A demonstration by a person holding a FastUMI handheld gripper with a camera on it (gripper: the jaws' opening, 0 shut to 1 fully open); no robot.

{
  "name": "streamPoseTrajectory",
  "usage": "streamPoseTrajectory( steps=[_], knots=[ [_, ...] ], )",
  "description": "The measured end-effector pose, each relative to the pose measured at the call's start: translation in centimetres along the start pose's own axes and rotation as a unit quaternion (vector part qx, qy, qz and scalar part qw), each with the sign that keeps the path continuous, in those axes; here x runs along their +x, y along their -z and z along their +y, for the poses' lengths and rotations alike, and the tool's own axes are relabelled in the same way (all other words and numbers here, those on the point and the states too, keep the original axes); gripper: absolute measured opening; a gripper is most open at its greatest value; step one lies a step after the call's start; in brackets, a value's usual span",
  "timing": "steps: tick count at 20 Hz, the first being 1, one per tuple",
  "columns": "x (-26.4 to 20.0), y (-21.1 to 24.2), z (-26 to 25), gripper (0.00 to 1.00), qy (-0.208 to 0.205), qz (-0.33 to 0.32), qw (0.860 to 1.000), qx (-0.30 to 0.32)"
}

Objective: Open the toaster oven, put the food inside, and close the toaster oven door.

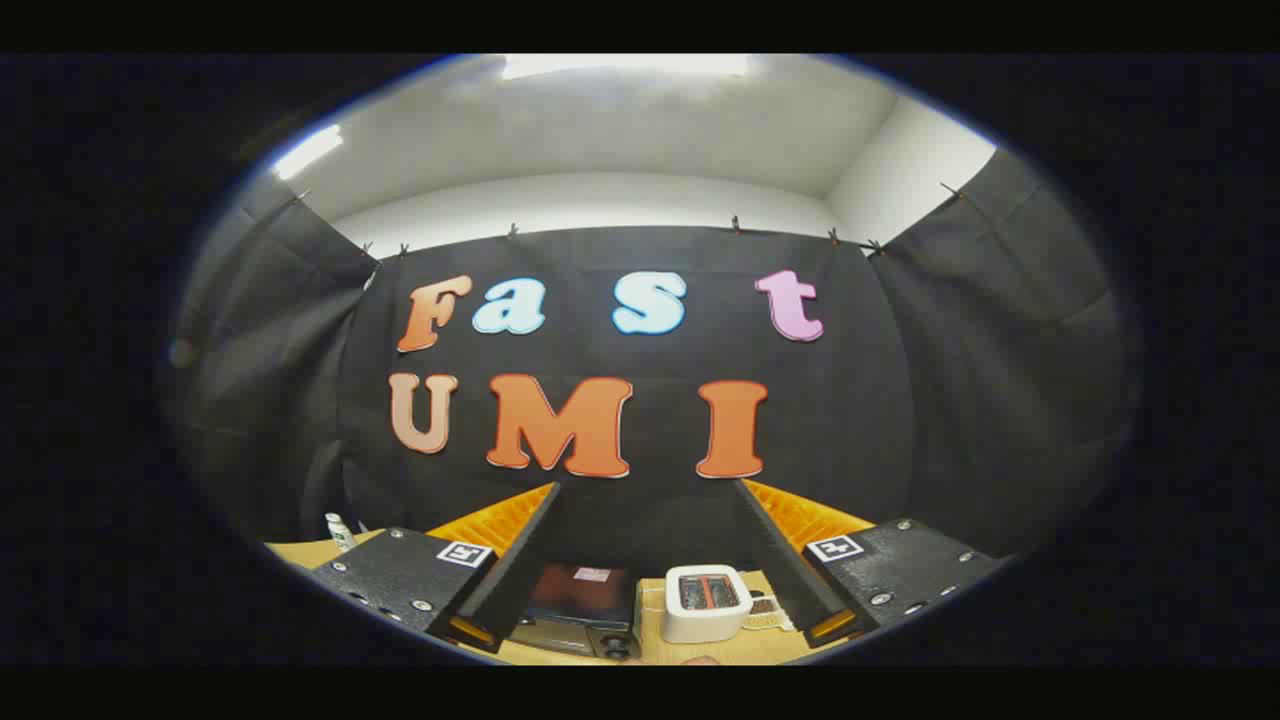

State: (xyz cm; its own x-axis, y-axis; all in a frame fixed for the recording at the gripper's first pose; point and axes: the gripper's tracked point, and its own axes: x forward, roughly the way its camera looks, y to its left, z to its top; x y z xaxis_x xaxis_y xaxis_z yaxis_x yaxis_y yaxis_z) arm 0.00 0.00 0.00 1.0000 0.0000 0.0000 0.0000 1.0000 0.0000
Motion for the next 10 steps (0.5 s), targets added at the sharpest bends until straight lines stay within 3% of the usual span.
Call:
streamPoseTrajectory(
  steps=[3,10],
  knots=[
    [-0.5,-1.3,1.7,0.99,-0.007,0.006,1.000,-0.019],
    [-1.1,-3.6,2.9,0.99,-0.001,0.006,1.000,0.007]
  ],
)
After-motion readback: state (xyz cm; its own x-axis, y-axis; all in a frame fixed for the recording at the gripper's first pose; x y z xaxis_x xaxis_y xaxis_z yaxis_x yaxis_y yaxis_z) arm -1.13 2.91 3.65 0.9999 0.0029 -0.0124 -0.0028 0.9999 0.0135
